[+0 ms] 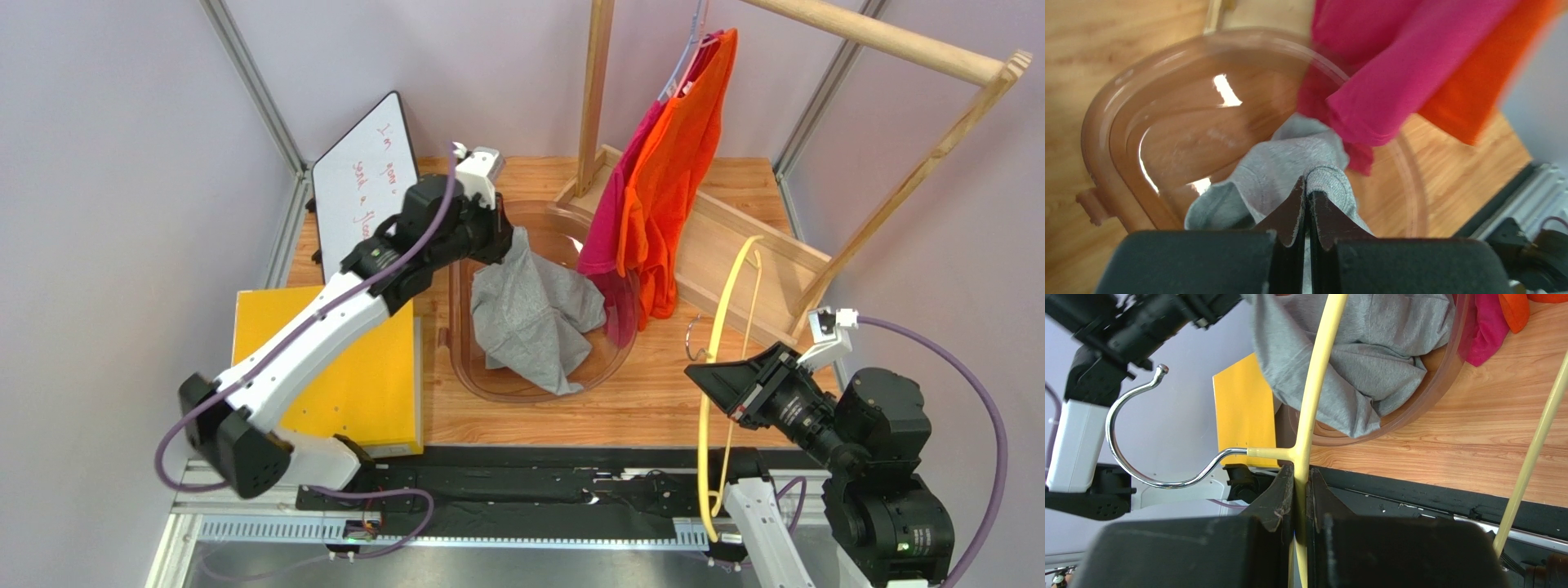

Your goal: Remove the t-shirt from the hanger

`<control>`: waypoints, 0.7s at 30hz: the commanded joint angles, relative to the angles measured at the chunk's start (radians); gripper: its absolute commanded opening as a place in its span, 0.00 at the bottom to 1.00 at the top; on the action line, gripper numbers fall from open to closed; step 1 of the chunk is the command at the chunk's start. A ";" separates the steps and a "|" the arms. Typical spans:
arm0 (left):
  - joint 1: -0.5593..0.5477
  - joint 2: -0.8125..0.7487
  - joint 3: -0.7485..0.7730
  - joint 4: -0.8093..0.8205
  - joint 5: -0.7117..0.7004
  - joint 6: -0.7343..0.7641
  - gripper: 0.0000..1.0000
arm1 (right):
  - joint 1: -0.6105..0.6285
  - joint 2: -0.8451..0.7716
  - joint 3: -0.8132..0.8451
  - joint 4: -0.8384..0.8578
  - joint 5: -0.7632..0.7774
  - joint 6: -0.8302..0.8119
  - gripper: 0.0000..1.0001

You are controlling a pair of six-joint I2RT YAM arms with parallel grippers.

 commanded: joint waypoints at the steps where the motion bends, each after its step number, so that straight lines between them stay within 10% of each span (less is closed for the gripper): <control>1: 0.015 0.134 0.092 -0.074 -0.048 -0.034 0.00 | 0.001 0.000 0.028 0.082 -0.025 0.005 0.00; 7: 0.013 0.155 0.028 -0.022 -0.025 -0.070 0.01 | 0.002 0.015 -0.001 0.123 -0.073 0.026 0.00; 11: -0.011 0.121 -0.025 -0.027 -0.044 -0.078 0.46 | 0.002 0.001 -0.032 0.130 -0.066 0.040 0.00; 12: -0.017 0.098 -0.059 -0.025 -0.066 -0.081 0.76 | 0.001 -0.003 -0.037 0.133 -0.065 0.046 0.00; 15: -0.045 -0.038 -0.093 -0.033 -0.132 -0.064 0.99 | 0.002 -0.002 -0.046 0.131 -0.059 0.048 0.00; 21: -0.087 -0.179 -0.032 -0.097 -0.071 -0.018 0.98 | 0.002 0.012 -0.070 0.175 -0.034 0.063 0.00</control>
